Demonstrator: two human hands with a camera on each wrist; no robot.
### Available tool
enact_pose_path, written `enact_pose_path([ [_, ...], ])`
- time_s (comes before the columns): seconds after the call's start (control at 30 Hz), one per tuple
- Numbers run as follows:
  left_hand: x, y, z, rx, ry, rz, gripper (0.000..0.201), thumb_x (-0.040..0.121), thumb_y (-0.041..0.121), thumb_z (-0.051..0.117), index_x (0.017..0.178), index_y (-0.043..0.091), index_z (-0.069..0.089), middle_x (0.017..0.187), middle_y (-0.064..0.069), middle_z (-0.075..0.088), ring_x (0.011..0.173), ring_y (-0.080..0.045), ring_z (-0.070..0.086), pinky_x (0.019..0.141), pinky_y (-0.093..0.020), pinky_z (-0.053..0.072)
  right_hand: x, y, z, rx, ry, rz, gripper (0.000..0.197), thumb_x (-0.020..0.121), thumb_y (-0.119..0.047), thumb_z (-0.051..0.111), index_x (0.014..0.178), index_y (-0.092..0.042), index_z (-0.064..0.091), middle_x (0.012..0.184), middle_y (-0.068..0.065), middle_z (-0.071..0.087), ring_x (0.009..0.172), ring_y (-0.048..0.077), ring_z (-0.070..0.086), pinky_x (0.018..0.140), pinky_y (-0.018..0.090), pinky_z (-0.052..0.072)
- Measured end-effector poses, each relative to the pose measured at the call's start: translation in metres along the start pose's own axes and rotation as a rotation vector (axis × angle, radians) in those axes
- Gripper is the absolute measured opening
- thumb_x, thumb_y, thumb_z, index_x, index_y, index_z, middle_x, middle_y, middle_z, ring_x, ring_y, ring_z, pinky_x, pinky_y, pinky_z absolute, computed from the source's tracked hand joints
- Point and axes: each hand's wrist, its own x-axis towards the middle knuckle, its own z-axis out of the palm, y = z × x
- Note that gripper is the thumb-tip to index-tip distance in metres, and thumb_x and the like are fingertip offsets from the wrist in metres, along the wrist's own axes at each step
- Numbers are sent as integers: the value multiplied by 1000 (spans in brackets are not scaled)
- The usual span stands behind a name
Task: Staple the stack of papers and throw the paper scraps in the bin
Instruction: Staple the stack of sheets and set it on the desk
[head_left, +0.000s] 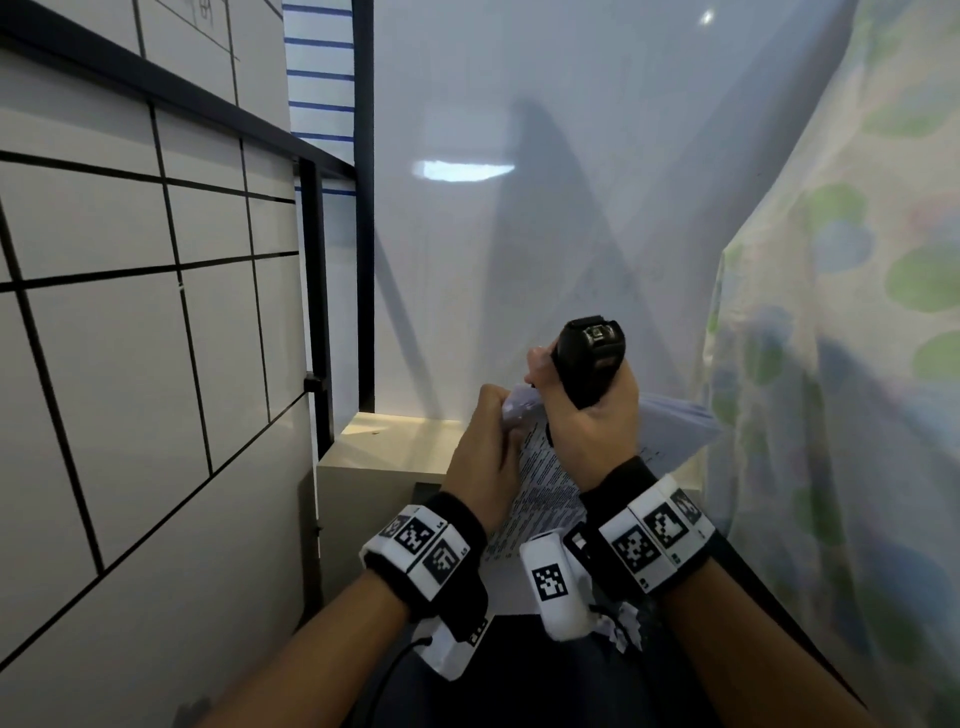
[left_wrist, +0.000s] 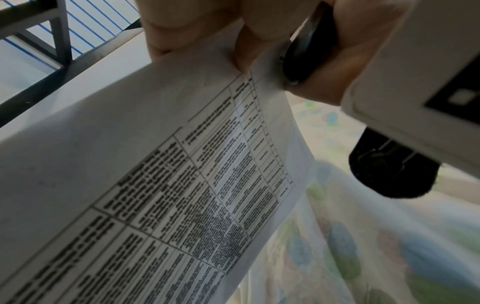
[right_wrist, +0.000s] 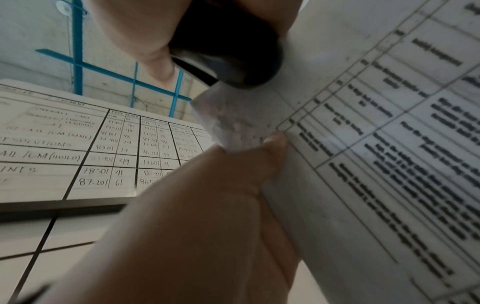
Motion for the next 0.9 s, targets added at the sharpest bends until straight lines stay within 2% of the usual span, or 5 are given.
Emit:
enact_pose_path([
  [0.23, -5, -3, 7, -53, -43, -17, 12, 89, 20, 40, 99, 12, 36, 79, 4, 54, 66, -5, 53, 60, -18, 41, -8, 0, 3, 46, 102, 16, 14, 68, -45, 67, 74, -37, 58, 75, 13, 61, 76, 43, 64, 70, 50, 57],
  [0.37, -2, -9, 10, -50, -99, -33, 35, 89, 17, 41, 120, 1, 44, 109, -7, 62, 97, -21, 63, 83, -27, 51, -9, 5, 5, 86, 130, 48, 29, 67, -44, 68, 79, -20, 59, 78, 27, 62, 76, 40, 65, 74, 53, 56],
  [0.5, -1, -8, 10, -27, -117, -17, 52, 89, 10, 41, 140, -2, 35, 136, -15, 53, 128, -25, 52, 106, -44, 43, -10, 6, 7, 29, 111, 21, 21, 67, -45, 68, 75, -27, 59, 74, 17, 65, 75, 35, 67, 73, 45, 59],
  [0.63, -2, -3, 8, -32, -136, 12, 53, 89, 22, 38, 136, -3, 39, 130, -17, 56, 120, -19, 54, 102, -41, 46, -9, 7, 7, 27, 145, 37, 23, 63, -47, 64, 65, -25, 57, 60, 2, 59, 61, 19, 61, 58, 22, 53],
  [0.9, -1, -9, 12, 37, -192, 54, 48, 88, 24, 38, 119, -9, 51, 105, -28, 58, 97, -37, 59, 83, -52, 48, -2, 8, 2, 49, 264, 179, 20, 58, -28, 62, 52, -16, 47, 49, 7, 48, 43, 16, 48, 46, 23, 43],
])
